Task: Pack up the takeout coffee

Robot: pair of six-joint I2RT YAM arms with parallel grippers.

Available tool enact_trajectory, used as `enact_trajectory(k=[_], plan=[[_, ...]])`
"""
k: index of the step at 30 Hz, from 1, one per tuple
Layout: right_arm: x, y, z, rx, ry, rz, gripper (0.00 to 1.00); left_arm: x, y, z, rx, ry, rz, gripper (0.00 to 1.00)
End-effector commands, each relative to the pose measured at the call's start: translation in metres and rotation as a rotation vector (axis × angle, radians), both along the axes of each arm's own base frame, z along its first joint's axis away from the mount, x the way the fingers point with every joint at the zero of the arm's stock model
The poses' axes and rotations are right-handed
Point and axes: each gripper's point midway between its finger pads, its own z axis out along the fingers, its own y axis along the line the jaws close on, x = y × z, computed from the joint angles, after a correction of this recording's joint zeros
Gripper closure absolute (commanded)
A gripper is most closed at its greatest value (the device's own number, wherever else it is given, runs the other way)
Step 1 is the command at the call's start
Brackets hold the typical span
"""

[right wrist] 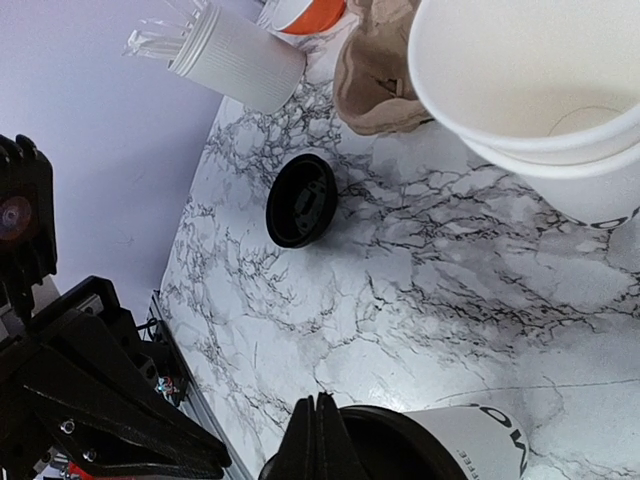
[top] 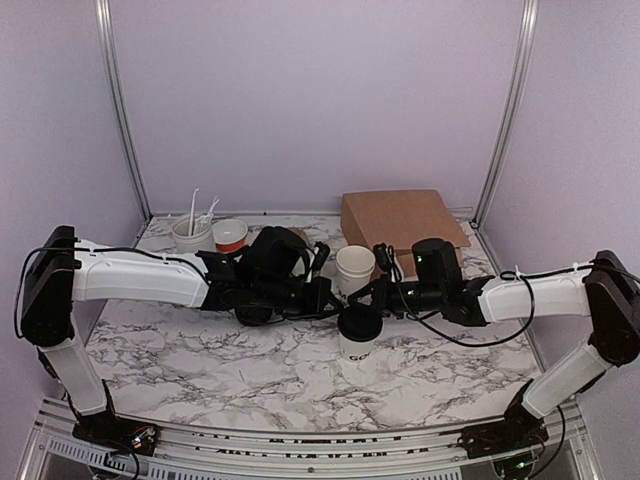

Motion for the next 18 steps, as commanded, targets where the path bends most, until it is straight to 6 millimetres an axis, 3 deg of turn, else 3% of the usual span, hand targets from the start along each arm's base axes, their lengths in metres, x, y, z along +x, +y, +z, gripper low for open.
enact_trajectory(k=[1,7,10,13,18], plan=[[-0.006,-0.006,0.000,-0.035,0.025,-0.008,1.00,-0.001,0.007,0.010,-0.007,-0.012,0.003,1.00],[-0.005,0.001,0.064,0.057,-0.114,0.025,1.00,-0.001,0.006,0.011,-0.012,-0.014,0.001,1.00],[-0.010,-0.006,0.077,0.061,-0.147,0.020,1.00,-0.002,0.007,0.013,-0.015,-0.016,0.001,1.00],[-0.022,-0.014,0.066,0.064,-0.117,0.022,1.00,-0.002,0.007,0.013,-0.015,-0.016,0.000,1.00],[-0.046,-0.024,0.013,0.097,-0.004,0.029,1.00,-0.003,0.004,0.016,-0.033,-0.012,-0.008,1.00]])
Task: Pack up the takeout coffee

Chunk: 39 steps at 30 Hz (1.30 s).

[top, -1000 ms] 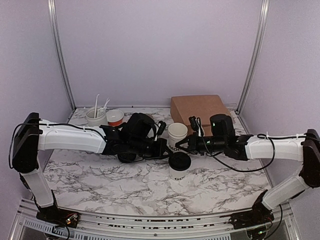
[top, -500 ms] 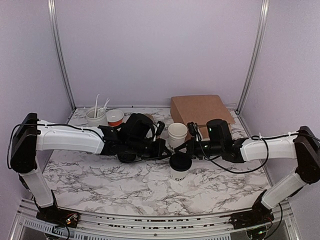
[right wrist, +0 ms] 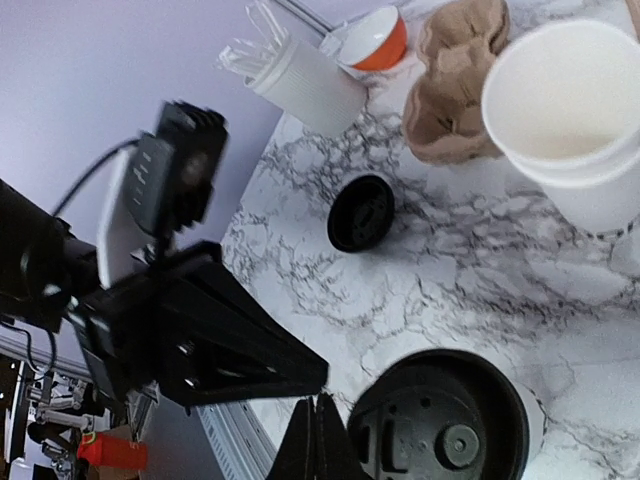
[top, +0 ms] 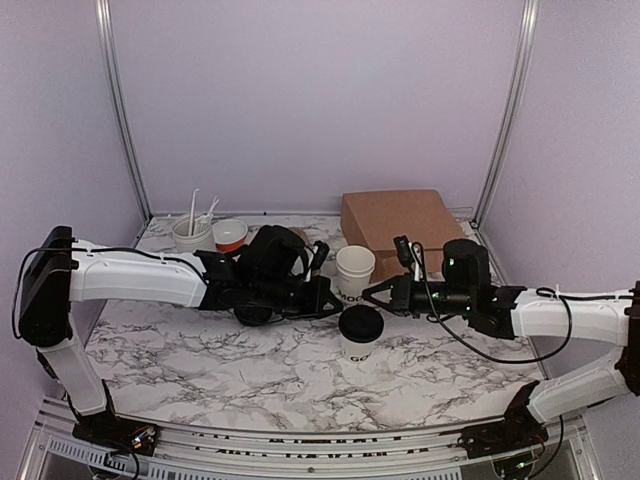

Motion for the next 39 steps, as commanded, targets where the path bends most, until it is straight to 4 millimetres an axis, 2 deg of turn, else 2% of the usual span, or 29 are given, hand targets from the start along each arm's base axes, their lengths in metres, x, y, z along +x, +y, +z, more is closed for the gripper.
enact_trajectory(k=[1,3,5,11,15,18,20,24,29,31,33,39], plan=[[-0.025,-0.006,-0.061,-0.008,0.151,0.028,1.00,-0.003,0.002,0.014,-0.034,-0.008,-0.011,1.00],[-0.029,-0.007,-0.077,-0.016,0.192,0.034,1.00,-0.003,-0.001,0.018,-0.050,-0.007,-0.018,1.00],[-0.030,-0.006,-0.081,-0.013,0.203,0.038,1.00,-0.005,-0.006,0.022,-0.066,-0.001,-0.032,1.00],[-0.022,-0.006,-0.070,-0.034,0.166,0.018,1.00,-0.016,-0.020,0.045,-0.173,0.041,-0.082,1.00],[-0.020,-0.005,-0.066,-0.042,0.157,0.018,1.00,-0.024,-0.028,0.085,-0.302,0.032,-0.123,1.00],[-0.018,-0.004,-0.062,-0.041,0.147,0.018,1.00,-0.027,-0.030,0.100,-0.355,0.034,-0.144,1.00],[-0.017,-0.004,-0.060,-0.048,0.143,0.016,1.00,-0.025,-0.031,0.093,-0.362,0.053,-0.145,1.00],[-0.015,-0.007,-0.063,-0.059,0.149,-0.003,1.00,-0.017,-0.026,0.058,-0.443,0.183,-0.125,1.00],[-0.014,-0.012,-0.067,-0.063,0.163,-0.021,1.00,-0.013,-0.021,-0.021,-0.394,0.337,-0.080,1.00],[-0.014,-0.013,-0.067,-0.064,0.165,-0.023,1.00,-0.014,-0.019,-0.041,-0.362,0.376,-0.063,1.00],[-0.013,-0.013,-0.066,-0.067,0.162,-0.022,1.00,-0.013,-0.017,-0.048,-0.348,0.390,-0.046,1.00],[-0.007,-0.009,-0.043,-0.043,0.111,-0.010,1.00,-0.009,-0.014,-0.033,-0.337,0.348,-0.027,1.00]])
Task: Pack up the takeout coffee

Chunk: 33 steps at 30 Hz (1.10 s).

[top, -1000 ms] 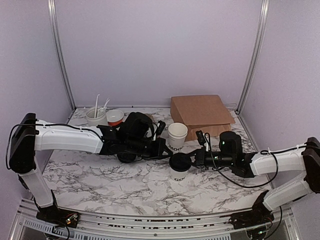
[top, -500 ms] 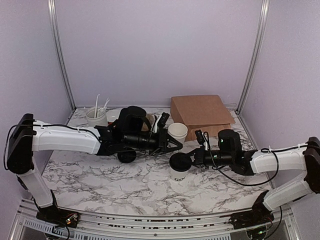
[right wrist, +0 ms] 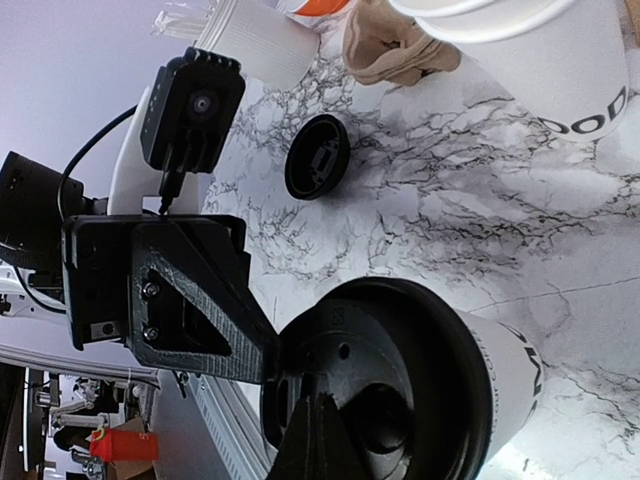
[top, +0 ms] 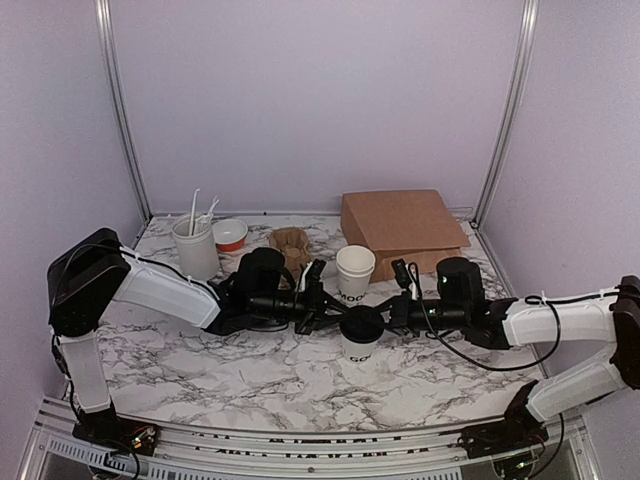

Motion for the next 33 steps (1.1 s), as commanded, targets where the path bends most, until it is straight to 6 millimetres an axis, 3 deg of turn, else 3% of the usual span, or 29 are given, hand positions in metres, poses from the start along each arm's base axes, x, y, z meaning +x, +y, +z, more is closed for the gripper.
enact_trajectory(k=[1,6,8,10,12,17,19,22,27,30,33], plan=[[0.009,0.001,0.023,-0.001,-0.052,-0.001,1.00,-0.003,0.006,-0.015,0.079,0.024,0.011,1.00],[0.016,0.008,0.090,0.080,-0.213,0.017,1.00,-0.002,0.006,-0.014,0.105,0.006,0.011,1.00],[0.019,0.004,0.102,0.080,-0.255,-0.010,1.00,-0.002,0.006,-0.015,0.107,0.007,0.012,1.00],[0.020,0.001,0.097,0.070,-0.249,-0.019,1.00,-0.002,0.006,-0.014,0.107,0.004,0.010,1.00],[0.018,0.000,0.075,0.059,-0.200,-0.010,1.00,-0.002,0.005,-0.013,0.105,0.002,0.010,1.00],[0.003,-0.006,-0.012,0.013,0.020,-0.001,1.00,-0.001,0.004,-0.009,0.104,-0.006,0.009,1.00],[-0.005,-0.009,-0.035,0.008,0.094,0.014,1.00,-0.001,0.003,-0.009,0.104,-0.007,0.007,1.00],[-0.004,-0.008,-0.030,0.028,0.087,0.008,1.00,-0.001,0.003,-0.009,0.108,-0.009,0.004,1.00],[0.012,-0.007,0.006,0.006,-0.007,-0.018,1.00,-0.001,0.001,-0.005,0.102,-0.016,0.001,1.00],[0.016,-0.005,0.023,0.001,-0.052,-0.015,1.00,-0.001,-0.003,0.014,0.071,-0.056,-0.014,1.00],[0.022,-0.005,0.039,-0.048,-0.121,-0.018,1.00,0.001,-0.004,0.047,0.033,-0.132,-0.009,1.00]])
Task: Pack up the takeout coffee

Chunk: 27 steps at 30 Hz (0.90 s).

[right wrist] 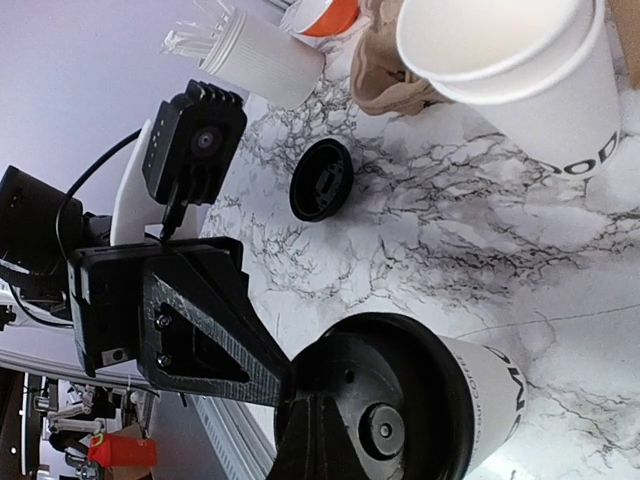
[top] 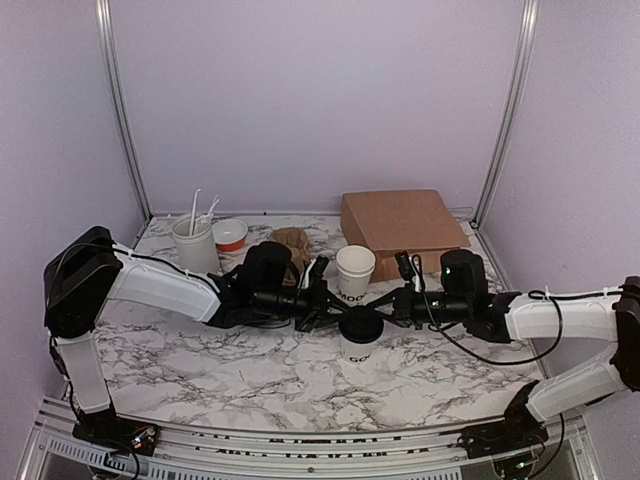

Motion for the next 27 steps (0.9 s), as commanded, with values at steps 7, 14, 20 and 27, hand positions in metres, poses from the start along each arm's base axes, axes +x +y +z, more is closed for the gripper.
enact_trajectory(k=[7,14,20,27], plan=[[0.015,-0.006,0.067,-0.204,-0.255,-0.069,0.70,0.003,0.025,0.097,-0.014,-0.291,0.065,0.89],[0.011,-0.016,0.057,-0.438,-0.328,-0.112,0.15,0.018,0.080,0.097,0.179,-0.441,0.237,0.43],[-0.007,-0.003,0.045,-0.589,-0.372,-0.076,0.11,0.025,0.131,0.089,0.335,-0.518,0.378,0.01],[-0.012,0.005,0.024,-0.701,-0.348,-0.065,0.12,0.022,0.165,0.085,0.397,-0.552,0.451,0.01]])
